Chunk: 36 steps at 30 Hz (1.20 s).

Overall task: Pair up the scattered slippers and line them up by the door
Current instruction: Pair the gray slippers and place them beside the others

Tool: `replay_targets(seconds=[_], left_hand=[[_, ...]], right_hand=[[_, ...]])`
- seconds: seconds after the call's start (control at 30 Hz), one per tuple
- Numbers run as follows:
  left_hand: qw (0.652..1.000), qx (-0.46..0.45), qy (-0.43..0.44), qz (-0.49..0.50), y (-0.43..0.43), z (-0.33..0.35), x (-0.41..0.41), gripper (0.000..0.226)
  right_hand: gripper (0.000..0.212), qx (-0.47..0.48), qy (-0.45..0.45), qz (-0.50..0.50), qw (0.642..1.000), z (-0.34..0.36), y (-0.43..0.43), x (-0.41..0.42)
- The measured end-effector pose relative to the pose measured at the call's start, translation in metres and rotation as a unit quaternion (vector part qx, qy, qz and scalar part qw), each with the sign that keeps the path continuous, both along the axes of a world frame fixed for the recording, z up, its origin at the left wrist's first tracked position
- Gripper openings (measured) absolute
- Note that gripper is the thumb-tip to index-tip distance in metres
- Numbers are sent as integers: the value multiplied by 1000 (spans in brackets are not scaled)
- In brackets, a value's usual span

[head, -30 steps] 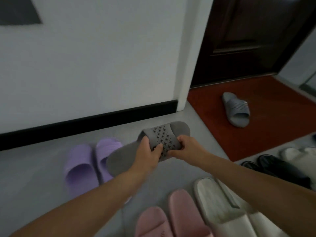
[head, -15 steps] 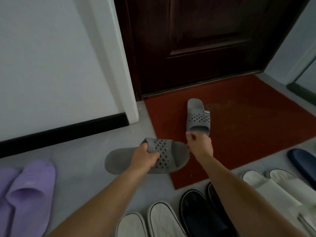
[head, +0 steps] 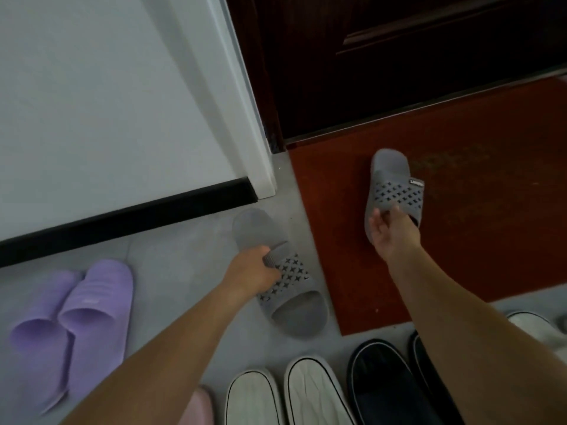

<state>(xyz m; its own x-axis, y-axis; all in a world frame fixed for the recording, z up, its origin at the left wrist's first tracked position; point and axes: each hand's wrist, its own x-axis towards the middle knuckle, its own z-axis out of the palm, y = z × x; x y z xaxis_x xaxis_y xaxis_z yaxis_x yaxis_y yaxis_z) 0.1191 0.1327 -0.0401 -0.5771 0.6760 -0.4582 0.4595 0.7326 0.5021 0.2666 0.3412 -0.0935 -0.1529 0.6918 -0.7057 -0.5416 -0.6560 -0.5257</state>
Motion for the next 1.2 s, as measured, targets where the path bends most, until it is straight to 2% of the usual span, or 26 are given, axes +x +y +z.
replay_targets(seconds=[0.07,0.17,0.3,0.4,0.43,0.5,0.6,0.63,0.7,0.87,1.0,1.1,1.2], left_hand=[[1000,3,14,-15,-2,-3,-3,20],[999,5,30,-17,-7,-6,-8,21],[999,2,44,-14,-26,-6,-18,19],[999,7,34,-18,-54,-11,-22,7],[999,-5,35,-21,-64,-14,-24,11],[998,-41,37,-10,-83,-23,-32,33],[998,-50,36,29,-90,-27,-37,68],[998,-38,48,22,-83,-26,-35,72],[998,-16,66,-9,-59,-26,-27,66],[994,-89,59,-4,-13,-37,-18,37],[994,-62,86,29,-15,-37,-30,36],[993,-55,62,84,-16,-23,-49,37],[981,-31,-13,189,-18,-6,-58,45]], right_hand=[[28,-4,13,38,999,-6,-17,-3],[7,4,-30,151,988,-4,-56,-7],[11,15,-52,273,960,8,-106,-14],[9,28,-53,359,931,15,-147,-24],[8,27,-54,377,924,17,-159,-28],[10,11,-49,414,909,23,-175,-34],[12,18,-101,458,883,26,-174,-37],[14,23,-121,460,880,25,-171,-37],[14,35,-159,464,871,22,-169,-35],[26,114,-254,525,804,6,-171,-35],[28,219,-311,579,721,7,-171,-38],[25,329,-309,563,692,21,-162,-40],[20,420,-319,490,694,38,-151,-39]])
